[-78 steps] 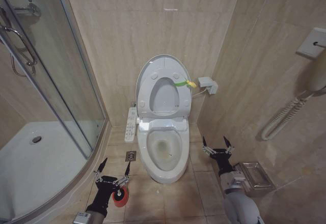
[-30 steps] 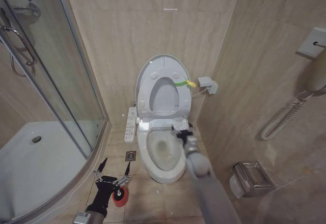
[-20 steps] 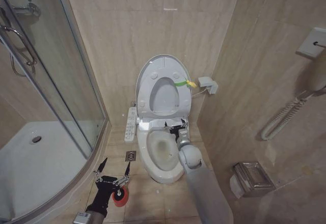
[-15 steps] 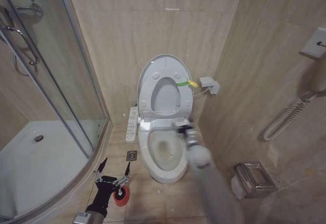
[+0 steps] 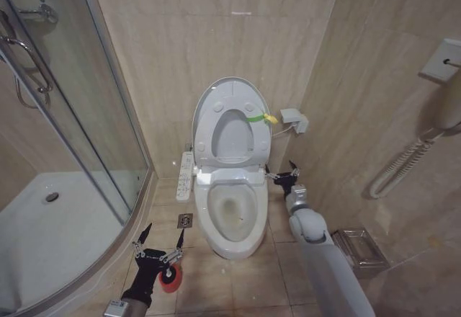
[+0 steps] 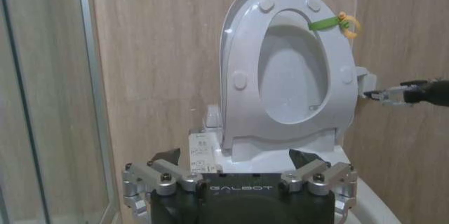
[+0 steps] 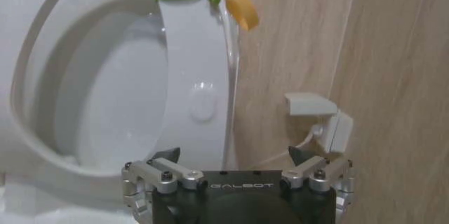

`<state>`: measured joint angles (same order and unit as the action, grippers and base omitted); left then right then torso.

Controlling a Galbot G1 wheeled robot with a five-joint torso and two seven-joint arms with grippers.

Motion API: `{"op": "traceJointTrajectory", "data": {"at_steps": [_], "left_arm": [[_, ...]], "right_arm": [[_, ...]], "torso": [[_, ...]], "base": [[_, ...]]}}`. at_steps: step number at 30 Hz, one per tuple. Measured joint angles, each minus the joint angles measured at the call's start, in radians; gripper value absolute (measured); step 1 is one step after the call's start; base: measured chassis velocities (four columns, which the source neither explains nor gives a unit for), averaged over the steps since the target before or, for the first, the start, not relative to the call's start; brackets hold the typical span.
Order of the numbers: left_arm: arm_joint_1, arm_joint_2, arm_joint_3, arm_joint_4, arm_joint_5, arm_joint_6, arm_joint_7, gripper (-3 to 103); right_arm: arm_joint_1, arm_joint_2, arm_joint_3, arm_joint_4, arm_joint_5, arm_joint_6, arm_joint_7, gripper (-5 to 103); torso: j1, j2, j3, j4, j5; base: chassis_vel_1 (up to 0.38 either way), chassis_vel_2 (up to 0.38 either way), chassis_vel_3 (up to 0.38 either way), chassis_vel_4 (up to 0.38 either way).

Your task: Open the toilet lid, clean the toilet bowl with a toilet brush, close the toilet lid, and flush.

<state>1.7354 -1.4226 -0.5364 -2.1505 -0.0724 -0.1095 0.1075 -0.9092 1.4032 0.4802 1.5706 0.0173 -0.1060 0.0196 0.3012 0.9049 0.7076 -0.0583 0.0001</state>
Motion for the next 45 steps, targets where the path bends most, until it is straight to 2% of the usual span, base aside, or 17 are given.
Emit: {"op": "traceJointTrajectory", "data": {"at_steps": [11,27,45], "left_arm": [[0.0,0.0,0.0,0.0,0.0,0.0,0.0,100],[0.0,0.0,0.0,0.0,0.0,0.0,0.0,100],[0.0,0.0,0.0,0.0,0.0,0.0,0.0,100]], "right_arm": [[0.009,-0.022,0.026,-0.001,-0.013,0.001,0.011,100],[0.128,-0.021,0.008,-0.071,0.007,-0.012,0.029,100],[0.212,-0.037,0.021,-0.138,-0.029,0.025,0.055,100]], "torso": [[0.0,0.0,0.0,-0.0006,0.0],[0.0,0.0,0.0,-0.0002,0.0],[0.0,0.0,0.0,-0.0004,0.0]], "base": [[0.0,0.0,0.0,0.0],[0.0,0.0,0.0,0.0],[0.0,0.0,0.0,0.0]]}}
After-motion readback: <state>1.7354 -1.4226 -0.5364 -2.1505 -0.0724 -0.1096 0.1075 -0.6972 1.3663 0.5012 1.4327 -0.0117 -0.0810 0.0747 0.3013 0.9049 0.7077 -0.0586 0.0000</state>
